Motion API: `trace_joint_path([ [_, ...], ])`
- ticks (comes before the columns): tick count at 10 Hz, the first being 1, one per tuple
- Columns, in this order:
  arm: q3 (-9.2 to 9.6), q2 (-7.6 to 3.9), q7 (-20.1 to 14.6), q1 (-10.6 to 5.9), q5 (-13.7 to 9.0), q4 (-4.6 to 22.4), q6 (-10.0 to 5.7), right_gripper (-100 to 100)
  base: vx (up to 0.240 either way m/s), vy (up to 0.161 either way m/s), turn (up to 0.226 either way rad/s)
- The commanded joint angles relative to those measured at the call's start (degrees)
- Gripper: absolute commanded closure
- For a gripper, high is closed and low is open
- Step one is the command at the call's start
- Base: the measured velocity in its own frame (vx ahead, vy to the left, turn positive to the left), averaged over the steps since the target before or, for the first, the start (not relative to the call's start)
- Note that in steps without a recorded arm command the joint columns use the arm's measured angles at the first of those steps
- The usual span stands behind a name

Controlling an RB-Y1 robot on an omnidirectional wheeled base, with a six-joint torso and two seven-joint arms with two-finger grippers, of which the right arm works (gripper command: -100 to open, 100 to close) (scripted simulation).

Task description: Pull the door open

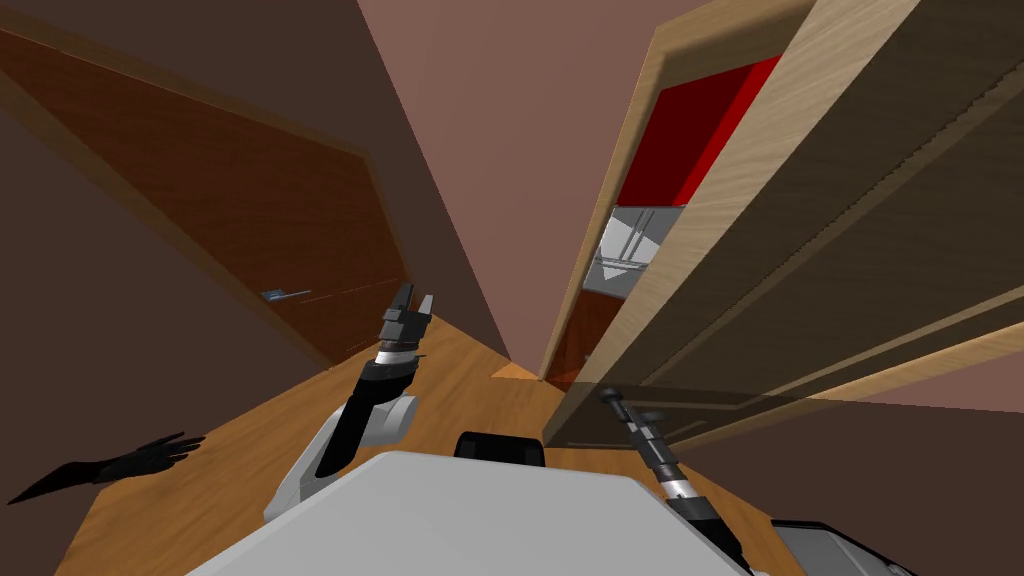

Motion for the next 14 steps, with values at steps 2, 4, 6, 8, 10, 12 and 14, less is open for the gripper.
trace_joint_path([
  [2, 0.53, -0.52, -0.1, 1.68, 0.2, 0.3, -2.65, 100, -0.051, -0.042, 0.028],
  [4, 1.1, -1.16, -0.5, 3.31, 0.4, 1.1, -5.88, 100, -0.045, -0.042, 0.046],
  [6, 1.6, -1.72, -0.7, 4.72, 0.6, 1.8, -8.66, 100, -0.068, -0.059, 0.045],
  [8, 2.07, -2.24, -1.0, 6.03, 0.8, 2.5, -11.27, 100, -0.087, -0.065, 0.048],
  [10, 2.36, -1.98, -1.0, 6.08, 0.9, 2.1, -10.73, 100, -0.067, -0.03, 0.009],
  [12, 2.46, -1.91, -1.0, 6.67, 0.9, 2.6, -11.9, 100, 0.149, 0.044, 0.096],
  [14, 2.49, -1.83, -0.7, 7.42, 0.8, 3.2, -13.31, 100, 0.177, 0.073, 0.148],
])
